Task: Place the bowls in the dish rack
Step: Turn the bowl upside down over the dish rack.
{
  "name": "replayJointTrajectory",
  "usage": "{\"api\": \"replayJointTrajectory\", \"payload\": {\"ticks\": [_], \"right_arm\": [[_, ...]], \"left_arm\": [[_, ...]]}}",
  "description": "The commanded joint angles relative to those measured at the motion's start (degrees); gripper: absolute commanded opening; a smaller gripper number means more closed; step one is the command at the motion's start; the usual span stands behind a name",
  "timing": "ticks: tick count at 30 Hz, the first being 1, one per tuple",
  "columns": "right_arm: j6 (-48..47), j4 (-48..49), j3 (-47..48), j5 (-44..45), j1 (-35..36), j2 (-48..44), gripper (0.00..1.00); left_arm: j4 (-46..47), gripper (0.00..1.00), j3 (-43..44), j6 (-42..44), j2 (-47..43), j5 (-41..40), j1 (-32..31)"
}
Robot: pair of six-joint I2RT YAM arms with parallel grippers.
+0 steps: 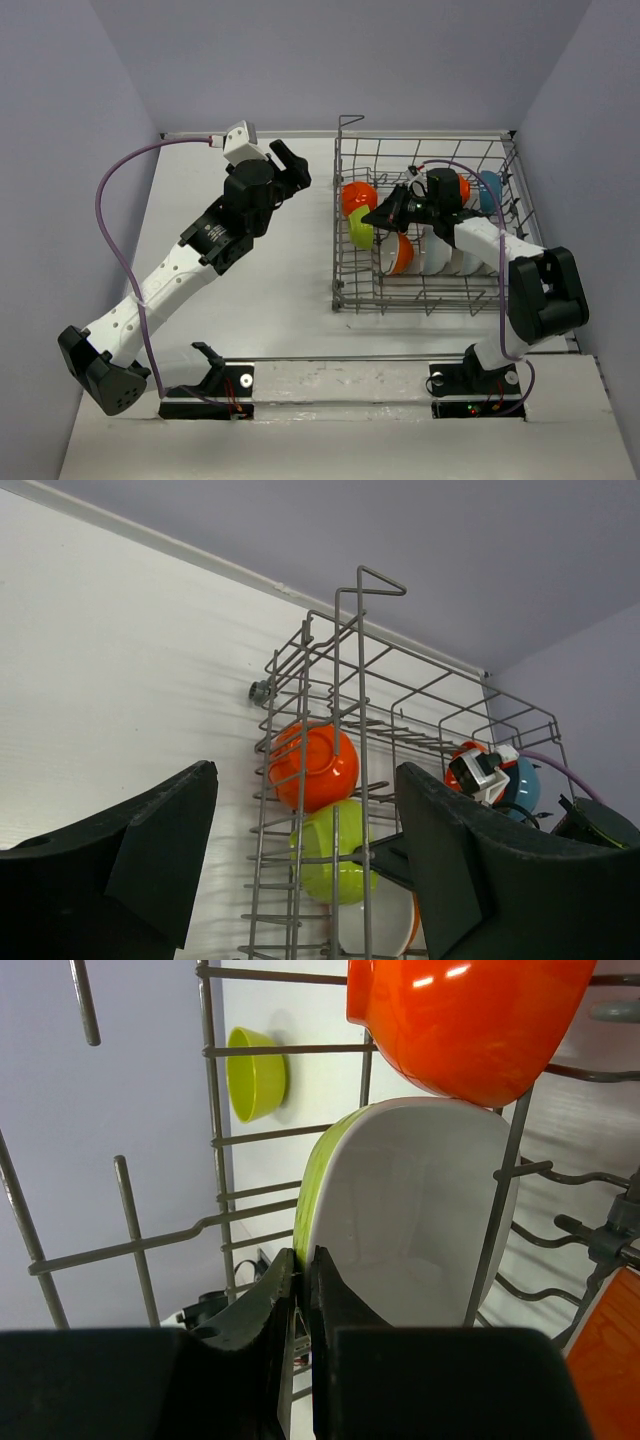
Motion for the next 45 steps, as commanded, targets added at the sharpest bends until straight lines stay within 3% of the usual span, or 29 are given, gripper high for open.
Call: {"api": "replayJointTrajectory", "payload": {"ticks": [1,16,45], "right_arm": [[-7.57,-7.26,0.56,12.32,-1.97,-0.43,0.06],[-9.16,-8.85,-0.4,16.02,-1.97,-2.55,0.22],[-12.67,-12.19,-1.9,19.88,-1.97,-4.3,0.25]], "left_arm": [[1.13,0.81,0.55,1.07,-0.55,-0.07,0.3],[0.95,0.81,0.9,0.89,0.06,0.37,0.3],[0.95,0.81,0.81,0.89,0.15,0.72,0.3]]}}
